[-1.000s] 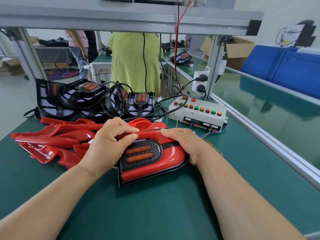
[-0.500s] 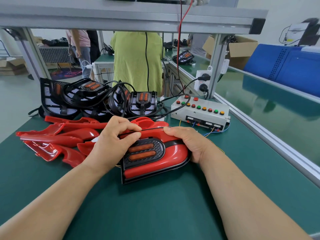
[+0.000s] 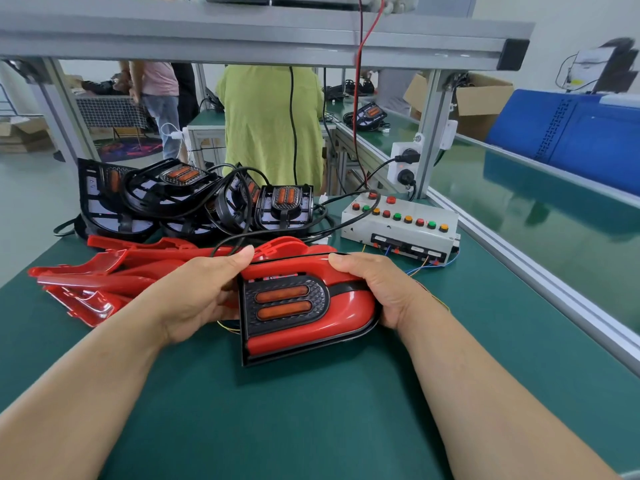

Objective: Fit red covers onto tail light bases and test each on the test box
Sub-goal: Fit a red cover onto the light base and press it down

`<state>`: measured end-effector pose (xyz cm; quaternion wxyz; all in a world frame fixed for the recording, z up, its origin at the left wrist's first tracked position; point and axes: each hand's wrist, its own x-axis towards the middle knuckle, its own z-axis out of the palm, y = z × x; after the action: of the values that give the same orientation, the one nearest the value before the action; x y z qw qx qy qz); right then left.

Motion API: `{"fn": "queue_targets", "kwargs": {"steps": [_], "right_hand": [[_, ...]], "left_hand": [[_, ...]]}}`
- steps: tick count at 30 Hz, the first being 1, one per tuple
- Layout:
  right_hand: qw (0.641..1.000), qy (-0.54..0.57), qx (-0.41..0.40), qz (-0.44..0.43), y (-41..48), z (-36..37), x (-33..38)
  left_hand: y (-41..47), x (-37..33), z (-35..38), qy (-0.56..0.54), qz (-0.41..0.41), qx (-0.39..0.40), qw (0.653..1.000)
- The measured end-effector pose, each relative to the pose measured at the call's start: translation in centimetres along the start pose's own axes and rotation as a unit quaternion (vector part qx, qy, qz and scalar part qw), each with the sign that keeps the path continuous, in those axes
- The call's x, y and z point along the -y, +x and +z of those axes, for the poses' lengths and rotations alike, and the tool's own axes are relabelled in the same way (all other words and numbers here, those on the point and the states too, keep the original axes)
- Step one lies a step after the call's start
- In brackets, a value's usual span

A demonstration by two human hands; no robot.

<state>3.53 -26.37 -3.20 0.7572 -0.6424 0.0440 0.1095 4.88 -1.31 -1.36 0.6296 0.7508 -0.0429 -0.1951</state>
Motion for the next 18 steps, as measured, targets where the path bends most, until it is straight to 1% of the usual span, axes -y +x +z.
{"fn": "queue_targets", "kwargs": {"steps": [4, 9, 14, 18], "right_hand": [[1.0, 0.004, 0.0, -0.002, 0.0, 0.1, 0.0], [1.0, 0.005, 0.007, -0.006, 0.1, 0.1, -0.2], [1.0, 0.007, 0.006, -0.011, 0.2, 0.0, -0.3], [1.0, 0.004, 0.002, -0.011, 0.2, 0.0, -0.3]], "left_hand": [[-0.2, -0.3, 0.1, -0.058, -0.006, 0.004, 0.998], [0.0, 0.0, 1.1, -0.111, 0.005, 0.052, 0.993], [0.0, -0.3, 1.4, -0.203, -0.042, 0.028, 0.978], [0.1, -0.3, 1.6, -0.231, -0.059, 0.017, 0.971]]}}
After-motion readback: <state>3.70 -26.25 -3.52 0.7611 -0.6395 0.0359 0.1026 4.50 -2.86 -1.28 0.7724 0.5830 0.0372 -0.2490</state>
